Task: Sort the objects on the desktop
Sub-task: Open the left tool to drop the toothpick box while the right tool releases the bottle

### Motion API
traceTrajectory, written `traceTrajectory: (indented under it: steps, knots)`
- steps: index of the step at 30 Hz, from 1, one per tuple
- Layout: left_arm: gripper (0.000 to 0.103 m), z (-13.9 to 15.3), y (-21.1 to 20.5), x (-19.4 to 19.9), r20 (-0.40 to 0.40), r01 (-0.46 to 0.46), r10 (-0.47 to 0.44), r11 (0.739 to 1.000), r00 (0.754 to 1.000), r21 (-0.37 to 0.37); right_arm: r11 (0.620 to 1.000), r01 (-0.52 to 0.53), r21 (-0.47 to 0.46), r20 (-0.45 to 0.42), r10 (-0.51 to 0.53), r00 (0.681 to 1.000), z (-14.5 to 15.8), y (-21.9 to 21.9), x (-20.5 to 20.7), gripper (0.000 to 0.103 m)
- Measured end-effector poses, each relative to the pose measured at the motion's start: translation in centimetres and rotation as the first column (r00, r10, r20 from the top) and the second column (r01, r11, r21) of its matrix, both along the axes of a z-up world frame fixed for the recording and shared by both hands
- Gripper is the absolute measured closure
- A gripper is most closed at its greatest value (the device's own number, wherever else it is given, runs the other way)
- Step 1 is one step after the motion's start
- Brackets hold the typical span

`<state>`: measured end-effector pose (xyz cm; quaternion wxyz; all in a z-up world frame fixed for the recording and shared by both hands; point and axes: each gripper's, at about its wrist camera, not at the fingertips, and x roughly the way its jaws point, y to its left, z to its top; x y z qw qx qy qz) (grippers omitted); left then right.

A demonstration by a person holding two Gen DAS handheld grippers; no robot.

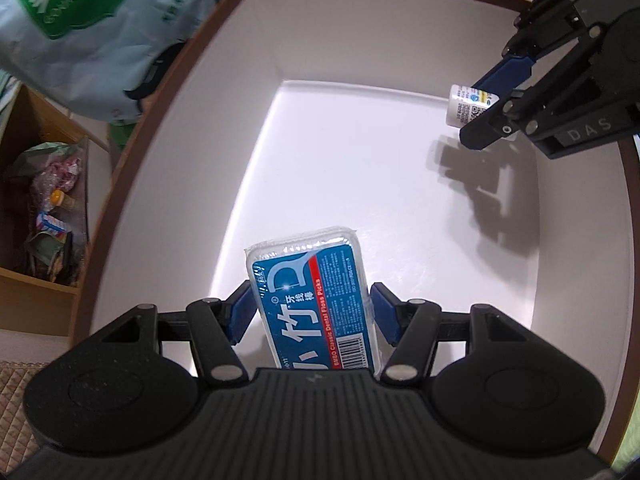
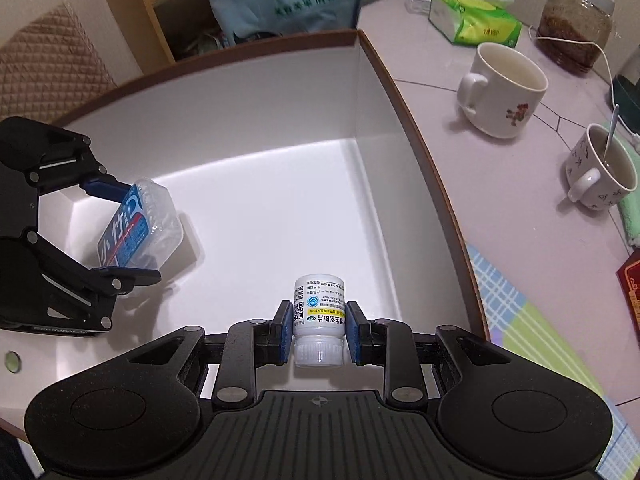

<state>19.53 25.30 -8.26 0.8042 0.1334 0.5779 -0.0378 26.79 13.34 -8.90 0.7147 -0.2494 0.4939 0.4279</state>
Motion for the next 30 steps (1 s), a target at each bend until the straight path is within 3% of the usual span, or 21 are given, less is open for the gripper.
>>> traceTrajectory:
  steps: [7, 8, 11, 12, 20, 30]
  knots:
    - [0.045, -1.2, -0.2, 1.5, 0.005, -0.015, 0.015, 1.0, 1.0, -0.016, 1.0, -0.02, -0.009, 0.004, 0.02, 1.0, -0.4, -0.1, -0.1, 0.076]
    - [0.044, -1.3, -0.2, 1.6, 0.005, -0.021, 0.021, 1.0, 1.0, -0.019, 1.0, -0.025, -0.009, -0.003, 0.025, 1.0, -0.5, 0.0, -0.1, 0.07]
    - [0.035, -1.5, 0.1, 1.8, 0.014, -0.031, 0.031, 0.999, 0.999, -0.008, 0.999, -0.048, 0.009, -0.03, 0.048, 0.998, -0.4, 0.1, -0.4, 0.038]
    - [0.032, -1.5, 0.2, 1.8, 0.017, -0.034, 0.034, 0.999, 0.999, -0.003, 0.998, -0.054, 0.019, -0.031, 0.055, 0.998, -0.3, 0.1, -0.7, 0.037]
    - [0.024, -1.1, 1.0, 0.6, 0.015, -0.046, 0.046, 0.999, 0.999, 0.0, 0.998, -0.057, 0.016, -0.016, 0.057, 0.998, 0.0, 0.0, -0.9, 0.037]
    - [0.021, 0.0, 1.4, -1.7, 0.02, -0.047, 0.047, 0.999, 0.999, -0.002, 0.998, -0.034, 0.05, -0.005, 0.034, 0.999, 1.7, -0.6, -2.2, 0.037]
